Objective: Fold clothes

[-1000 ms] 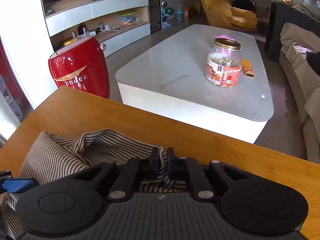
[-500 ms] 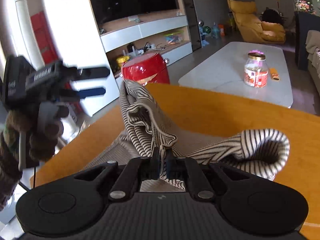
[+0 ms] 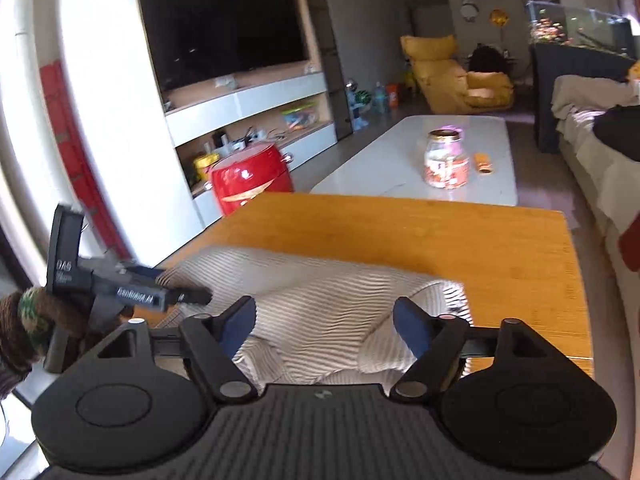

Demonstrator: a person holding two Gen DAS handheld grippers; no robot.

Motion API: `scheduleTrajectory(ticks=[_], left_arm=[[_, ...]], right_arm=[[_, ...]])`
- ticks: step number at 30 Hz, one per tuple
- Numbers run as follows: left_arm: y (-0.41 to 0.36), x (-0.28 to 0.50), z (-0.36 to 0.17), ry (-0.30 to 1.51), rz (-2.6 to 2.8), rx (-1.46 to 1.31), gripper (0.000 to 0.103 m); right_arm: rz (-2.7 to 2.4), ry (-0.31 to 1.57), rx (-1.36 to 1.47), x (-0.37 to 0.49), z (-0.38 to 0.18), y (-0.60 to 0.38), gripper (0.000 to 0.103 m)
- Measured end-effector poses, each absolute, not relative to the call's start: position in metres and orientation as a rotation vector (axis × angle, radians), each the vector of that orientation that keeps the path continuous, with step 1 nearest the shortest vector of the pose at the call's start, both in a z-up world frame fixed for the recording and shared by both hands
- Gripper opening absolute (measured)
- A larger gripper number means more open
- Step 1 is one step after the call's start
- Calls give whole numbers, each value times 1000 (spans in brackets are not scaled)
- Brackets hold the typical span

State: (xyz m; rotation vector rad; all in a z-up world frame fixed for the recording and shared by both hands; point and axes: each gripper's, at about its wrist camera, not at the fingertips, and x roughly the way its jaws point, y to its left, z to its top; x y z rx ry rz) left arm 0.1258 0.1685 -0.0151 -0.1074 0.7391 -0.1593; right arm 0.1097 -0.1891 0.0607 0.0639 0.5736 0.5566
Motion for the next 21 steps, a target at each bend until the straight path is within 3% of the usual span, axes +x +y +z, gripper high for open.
scheduleTrajectory(ticks=[6,10,13,16,18,21], left_arm=[[177,107,18,571,-276,-303,103],[165,101,40,427,-359,-366,103],[147,114,33,461,-390,-331,103],[139,131,1,620,-350,-349,103],[137,135,-20,697,-335,-341,103],[132,125,-27,660,-335,-271,103]], right_arm=[[475,542,168,130,45,-199,102],[546,483,253,145,39,-186,103],[591,559,298,165,22,-174,103],[470,676,266,176,-8,-167,103],[479,640,218,170,-17,-166,103],[471,632,214,163,-19,-166,103]])
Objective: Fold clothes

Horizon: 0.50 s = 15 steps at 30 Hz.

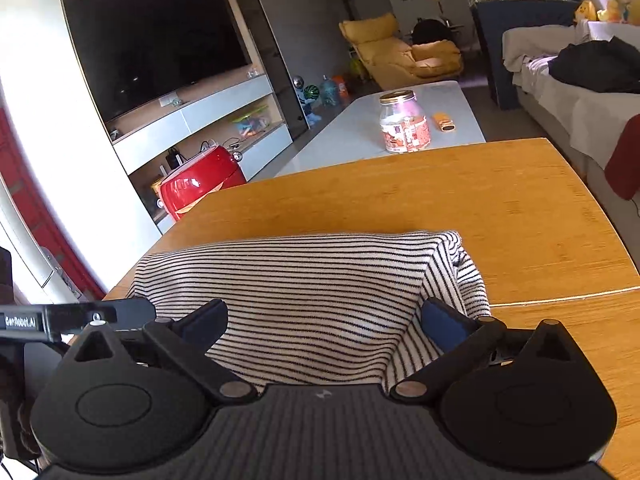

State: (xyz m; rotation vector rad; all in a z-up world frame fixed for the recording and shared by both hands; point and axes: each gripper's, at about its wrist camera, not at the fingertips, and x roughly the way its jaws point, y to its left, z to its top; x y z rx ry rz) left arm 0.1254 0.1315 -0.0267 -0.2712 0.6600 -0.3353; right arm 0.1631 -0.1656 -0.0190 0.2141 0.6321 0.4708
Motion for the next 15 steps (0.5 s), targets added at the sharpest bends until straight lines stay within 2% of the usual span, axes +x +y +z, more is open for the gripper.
scheduleTrajectory(ticks=[9,15], left_arm=[[124,123,-29,662,-280,-260,103],[117,119,-29,646,-246,-228,103]], right_arm=[[484,645,157,159,-21,-160,103],[508,616,223,153,-20,-171,103]])
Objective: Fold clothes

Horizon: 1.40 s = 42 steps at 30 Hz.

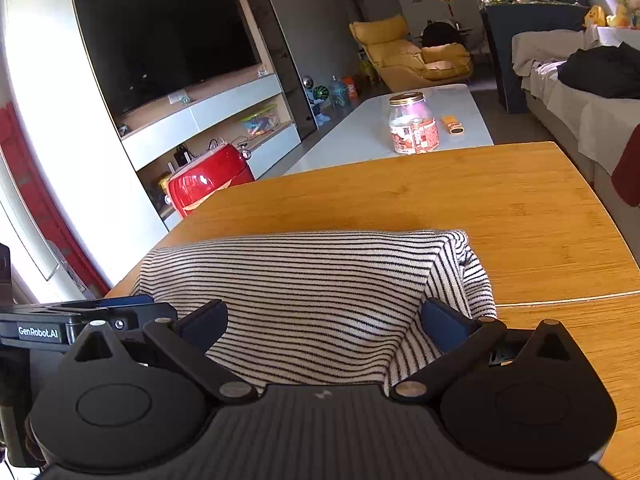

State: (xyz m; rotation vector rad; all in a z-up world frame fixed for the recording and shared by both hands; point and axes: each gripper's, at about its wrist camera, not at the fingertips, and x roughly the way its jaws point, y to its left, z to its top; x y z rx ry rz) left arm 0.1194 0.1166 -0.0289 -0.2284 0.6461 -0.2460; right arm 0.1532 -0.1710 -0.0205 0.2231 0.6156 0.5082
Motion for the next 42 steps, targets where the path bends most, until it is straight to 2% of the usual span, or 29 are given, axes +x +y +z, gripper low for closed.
scheduleTrajectory(ticks=[12,19,27,29,31,34,39,41,42], left_arm=[[110,115,-29,625,-254,-168,103],[151,93,-2,556,-168,-235,103],[175,118,-20,697,-162,-371,103],[172,120,-19,690,-193,-361,103],[169,122,-17,683,-224,-351,103],[164,126,-18,680,-256,-343,102],[157,128,-29,707,-269,-331,98],[157,129,-33,724,-264,-327,87],[157,130,-34,730,-260,-326,86]], right_arm=[[493,654,128,153,-18,-157,103],[491,649,118,151,-17,-157,103],[484,558,223,136,-3,-183,102],[445,513,239,126,10,-202,99],[392,496,245,119,22,-221,85],[347,576,288,121,19,-238,71],[377,663,324,130,-6,-233,71],[392,691,304,141,-17,-220,71],[396,702,301,146,-21,-213,69]])
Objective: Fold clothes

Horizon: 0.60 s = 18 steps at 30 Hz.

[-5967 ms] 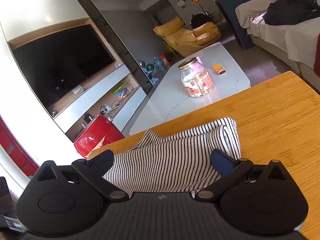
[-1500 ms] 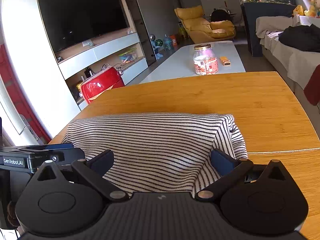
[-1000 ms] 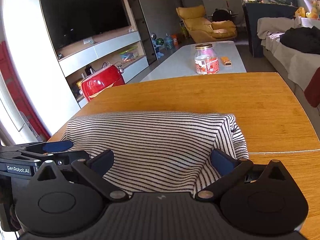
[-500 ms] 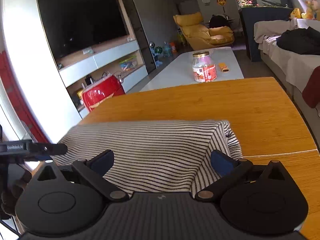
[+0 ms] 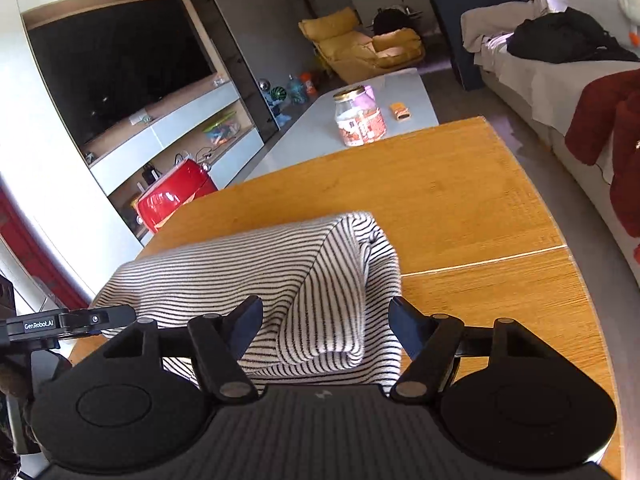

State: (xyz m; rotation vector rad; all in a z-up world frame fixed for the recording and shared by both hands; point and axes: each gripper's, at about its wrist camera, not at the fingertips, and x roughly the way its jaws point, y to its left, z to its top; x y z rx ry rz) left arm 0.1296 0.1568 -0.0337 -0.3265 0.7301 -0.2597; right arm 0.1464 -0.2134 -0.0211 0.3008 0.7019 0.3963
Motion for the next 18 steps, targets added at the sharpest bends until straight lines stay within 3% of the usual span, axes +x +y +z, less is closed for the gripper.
scheduleTrajectory(ticks=[2,3,4,5,6,8,14,18], left_arm=[[157,131,-32,741,-250,-332,78],[157,131,-29,736,-249,-332,76],[157,131,-25,731,-249,-331,67],[156,129,-20,722,-251,-325,55],[155,127,-15,712,-255,-319,49],[156,113,2,674,-282,-327,31],[154,52,45,573,-351,-296,32],[152,32,27,638,-340,-275,32]], right_arm=[[403,677,214,148,-18,-196,59],[406,660,162,149,-15,-187,40],[414,641,115,148,-11,-180,27],[416,623,84,143,-5,-174,25],[417,608,70,139,1,-171,20],[436,574,105,131,18,-178,19],[528,528,234,88,53,-213,19],[526,626,264,71,24,-223,19]])
